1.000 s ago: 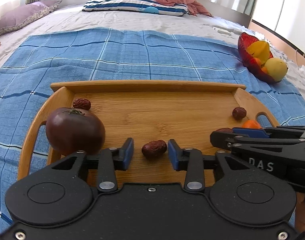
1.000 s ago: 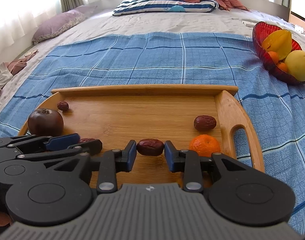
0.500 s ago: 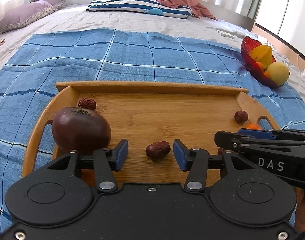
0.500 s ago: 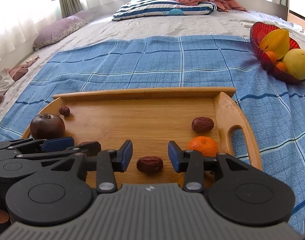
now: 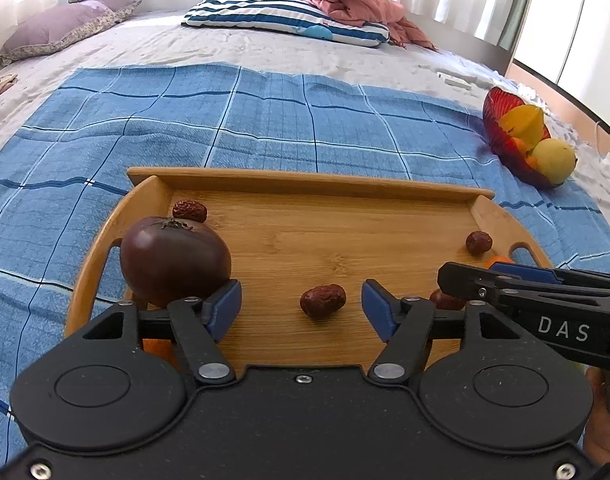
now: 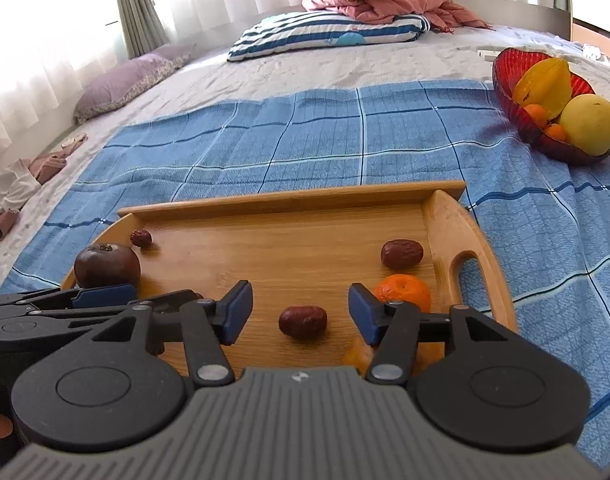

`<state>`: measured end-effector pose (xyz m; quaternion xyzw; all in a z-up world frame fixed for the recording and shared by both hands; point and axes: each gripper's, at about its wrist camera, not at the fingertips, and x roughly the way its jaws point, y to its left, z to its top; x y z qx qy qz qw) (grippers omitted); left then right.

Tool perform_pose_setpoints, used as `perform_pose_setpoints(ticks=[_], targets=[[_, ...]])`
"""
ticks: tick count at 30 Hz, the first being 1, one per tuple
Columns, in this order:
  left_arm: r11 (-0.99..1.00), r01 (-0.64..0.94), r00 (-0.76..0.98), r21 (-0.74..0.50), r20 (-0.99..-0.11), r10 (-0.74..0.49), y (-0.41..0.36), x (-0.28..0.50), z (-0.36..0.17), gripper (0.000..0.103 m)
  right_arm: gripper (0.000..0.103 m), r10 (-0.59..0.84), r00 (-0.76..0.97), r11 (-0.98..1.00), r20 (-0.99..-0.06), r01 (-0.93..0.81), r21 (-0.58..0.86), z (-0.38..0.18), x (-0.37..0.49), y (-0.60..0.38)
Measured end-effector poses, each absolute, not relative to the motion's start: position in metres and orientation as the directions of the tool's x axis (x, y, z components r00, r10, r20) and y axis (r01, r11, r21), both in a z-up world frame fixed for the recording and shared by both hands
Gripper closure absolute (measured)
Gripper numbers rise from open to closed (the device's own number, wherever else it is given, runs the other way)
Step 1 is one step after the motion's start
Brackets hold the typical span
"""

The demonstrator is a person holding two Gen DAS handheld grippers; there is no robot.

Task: Organize fruits

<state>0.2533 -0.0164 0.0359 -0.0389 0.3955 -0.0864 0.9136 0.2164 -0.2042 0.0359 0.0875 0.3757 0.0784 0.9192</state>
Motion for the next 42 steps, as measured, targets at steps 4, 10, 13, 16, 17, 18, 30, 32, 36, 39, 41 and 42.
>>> perform_pose_setpoints(ticks=[4,10,13,16,17,18,30,32,36,39,41,42], targets=[[0.983,0.123,0.684,-0.138,-0.705,-0.184,-0.015,0.249,0.041,0.032,0.029,0.21,0.728,0.972,-0.653,-0.08,0.223,0.039,0.211,-0.206],[0.982,0.112,0.692,-0.151,-0.698,-0.186,-0.009,0.242,0.048,0.027,0.022,0.179,0.776,0.978,-0.605,-0.074,0.194,0.045,0.201,-0.205],[0.983,0.108,0.695,-0.15,-0.695,-0.183,-0.008,0.239,0.05,0.022,0.02,0.165,0.794,0.98,-0.585,-0.066,0.187,0.046,0.196,-0.206],[0.985,0.106,0.707,-0.136,-0.686,-0.17,-0.007,0.233,0.052,0.016,0.017,0.158,0.806,0.98,-0.57,-0.058,0.189,0.047,0.189,-0.207],[0.986,0.105,0.713,-0.127,-0.682,-0.163,-0.008,0.232,0.053,0.015,0.016,0.155,0.81,0.98,-0.565,-0.055,0.19,0.047,0.187,-0.207],[0.989,0.1,0.723,-0.109,-0.675,-0.148,-0.008,0.229,0.054,0.01,0.015,0.152,0.813,0.98,-0.562,-0.051,0.192,0.047,0.185,-0.208],[0.992,0.094,0.754,-0.082,-0.644,-0.125,-0.005,0.207,0.058,0.004,0.005,0.116,0.855,0.986,-0.505,-0.036,0.165,0.049,0.162,-0.207],[0.992,0.091,0.759,-0.082,-0.639,-0.122,-0.004,0.203,0.058,0.003,0.001,0.119,0.861,0.985,-0.494,-0.04,0.168,0.049,0.158,-0.207],[0.992,0.096,0.762,-0.085,-0.635,-0.129,-0.002,0.196,0.057,0.002,0.0,0.123,0.872,0.982,-0.473,-0.039,0.183,0.048,0.15,-0.208],[0.992,0.098,0.766,-0.081,-0.63,-0.127,-0.002,0.19,0.057,0.002,0.0,0.116,0.882,0.983,-0.458,-0.036,0.179,0.047,0.144,-0.208],[0.992,0.1,0.77,-0.081,-0.625,-0.128,-0.001,0.186,0.057,0.001,0.0,0.108,0.889,0.984,-0.445,-0.033,0.173,0.046,0.139,-0.208],[0.991,0.102,0.771,-0.082,-0.623,-0.13,-0.001,0.184,0.057,0.001,0.0,0.104,0.893,0.985,-0.438,-0.031,0.17,0.046,0.137,-0.208]])
